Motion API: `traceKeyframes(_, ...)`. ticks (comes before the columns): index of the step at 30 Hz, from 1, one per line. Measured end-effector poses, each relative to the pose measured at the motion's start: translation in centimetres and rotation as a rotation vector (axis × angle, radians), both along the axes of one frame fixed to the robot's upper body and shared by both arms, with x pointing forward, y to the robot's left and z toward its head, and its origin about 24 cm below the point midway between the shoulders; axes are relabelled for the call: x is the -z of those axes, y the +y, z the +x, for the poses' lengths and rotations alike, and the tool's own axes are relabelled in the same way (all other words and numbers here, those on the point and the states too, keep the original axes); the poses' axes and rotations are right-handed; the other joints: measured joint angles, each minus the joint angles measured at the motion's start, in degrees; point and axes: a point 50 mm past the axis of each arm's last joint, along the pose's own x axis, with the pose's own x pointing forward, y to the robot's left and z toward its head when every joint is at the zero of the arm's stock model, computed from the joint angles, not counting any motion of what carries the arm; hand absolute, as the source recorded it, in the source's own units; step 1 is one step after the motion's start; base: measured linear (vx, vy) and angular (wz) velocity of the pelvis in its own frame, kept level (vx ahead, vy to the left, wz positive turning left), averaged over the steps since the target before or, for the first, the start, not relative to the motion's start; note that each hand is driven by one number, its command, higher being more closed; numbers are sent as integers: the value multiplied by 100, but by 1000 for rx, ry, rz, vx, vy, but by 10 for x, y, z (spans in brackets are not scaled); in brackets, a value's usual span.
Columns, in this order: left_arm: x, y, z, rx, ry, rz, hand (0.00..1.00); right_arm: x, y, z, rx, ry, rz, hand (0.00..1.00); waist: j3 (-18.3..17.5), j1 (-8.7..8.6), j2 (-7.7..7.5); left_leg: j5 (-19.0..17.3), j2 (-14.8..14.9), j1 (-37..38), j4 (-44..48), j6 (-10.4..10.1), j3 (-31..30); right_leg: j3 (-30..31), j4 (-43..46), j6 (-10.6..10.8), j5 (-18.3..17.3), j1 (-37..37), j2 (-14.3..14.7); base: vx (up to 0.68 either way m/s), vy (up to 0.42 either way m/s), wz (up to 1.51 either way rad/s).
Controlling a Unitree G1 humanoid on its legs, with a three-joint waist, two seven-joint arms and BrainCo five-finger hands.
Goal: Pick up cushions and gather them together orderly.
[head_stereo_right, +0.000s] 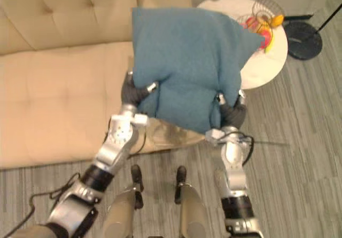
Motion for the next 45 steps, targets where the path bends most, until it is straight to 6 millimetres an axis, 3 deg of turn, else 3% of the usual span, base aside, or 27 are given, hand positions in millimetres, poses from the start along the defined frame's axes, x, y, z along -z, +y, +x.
traceKeyframes(1,20,3,-12,-3,65,-6,100,14,2,-8,1,53,-29,100,-255,-2,12,15,-47,243,-170,9,-61,-21,-146,31,-19,253,-15,130,38,11)
traceKeyframes(7,62,15,-52,-5,216,-42,100,48,9,-31,-28,187,-112,100,-840,-9,79,33,-220,921,-569,39,-287,-174,-713,121,3,1119,-65,110,53,17)
traceKeyframes(18,77,23,-73,-24,282,-64,100,56,17,-38,-48,219,-229,100,-1280,40,213,-33,-352,1391,-554,126,-541,-330,-1149,201,116,1892,-116,13,30,9)
traceKeyframes(22,77,19,-74,1,278,-60,100,57,11,-38,-45,230,-266,100,-1310,4,317,-515,-197,448,809,119,-898,-790,-1190,148,175,1900,-53,-104,8,51)
traceKeyframes(24,77,19,-74,3,280,-60,100,59,11,-36,-41,240,-267,100,-1307,58,309,-694,-103,342,835,164,-805,-962,-1272,123,267,1928,-63,-106,40,37)
traceKeyframes(25,77,18,-74,9,286,-70,100,59,10,-33,-34,241,-268,100,-1302,57,303,-768,162,265,933,194,-188,-1089,-1463,133,389,2001,-103,-55,34,33)
traceKeyframes(27,78,16,-75,17,293,-75,100,58,10,-30,-24,236,-270,100,-1294,41,291,-727,318,241,964,262,297,-1144,-1541,177,453,1994,-216,-36,110,29)
traceKeyframes(28,79,16,-75,17,296,-78,100,57,10,-25,-23,234,-272,100,-1292,17,288,-676,385,235,970,339,366,-1126,-1586,190,461,1985,-304,-23,216,10)
traceKeyframes(30,79,15,-74,21,296,-81,100,55,11,-18,-13,226,-276,100,-1330,-13,342,-572,480,146,1021,179,352,-1010,-1624,327,540,1892,-473,-7,231,-4)
traceKeyframes(33,74,15,-67,34,268,-62,100,51,11,-12,0,213,-280,100,-1327,-45,306,-805,50,-130,1317,322,461,-761,-1808,513,655,1804,-845,32,324,18)
traceKeyframes(36,74,10,-61,53,265,-40,100,51,7,-11,20,223,-278,100,-1334,-42,303,-1433,-210,-522,2225,561,375,-809,-1669,756,631,1816,-1202,75,392,24)
traceKeyframes(37,76,7,-59,68,271,-26,100,51,4,-11,39,230,-294,100,-1334,-39,304,-1664,-410,-537,2399,752,431,-699,-1121,694,543,1615,-1463,112,297,8)
traceKeyframes(38,76,6,-59,72,272,-23,100,51,3,-11,44,231,-300,100,-1336,-38,308,-1689,-459,-531,2392,793,448,-652,-918,655,540,1507,-1538,185,459,-1)
traceKeyframes(39,77,5,-58,79,274,-14,100,51,1,-10,52,238,-302,100,-1334,8,308,-1701,-575,-466,2283,920,562,-482,-85,39,423,1007,-1717,138,312,-10)
traceKeyframes(40,78,5,-58,79,276,-11,100,52,2,-10,51,243,-301,100,-1332,11,305,-1667,-631,-416,2219,997,580,-381,252,-195,318,832,-1740,190,357,-5)
traceKeyframes(41,80,5,-58,81,284,-1,100,53,2,-10,50,255,-296,100,-1328,-25,310,-1642,-687,-288,2095,1080,590,-108,817,-107,103,593,-1613,201,273,9)
traceKeyframes(42,83,6,-59,85,290,16,100,54,3,-10,50,263,-293,100,-1327,-47,305,-1620,-766,-74,1897,1118,547,206,1191,208,-185,505,-1274,252,258,23)
traceKeyframes(43,83,7,-59,91,291,29,100,54,3,-10,49,263,-294,100,-1310,-52,271,-1548,-885,230,1570,1212,505,434,1420,364,-561,501,-798,209,156,19)
traceKeyframes(45,84,7,-60,99,291,38,100,53,2,-9,48,259,-302,100,-1309,-66,246,-1410,-1040,566,1194,1175,474,562,1380,399,-883,504,-227,203,99,17)
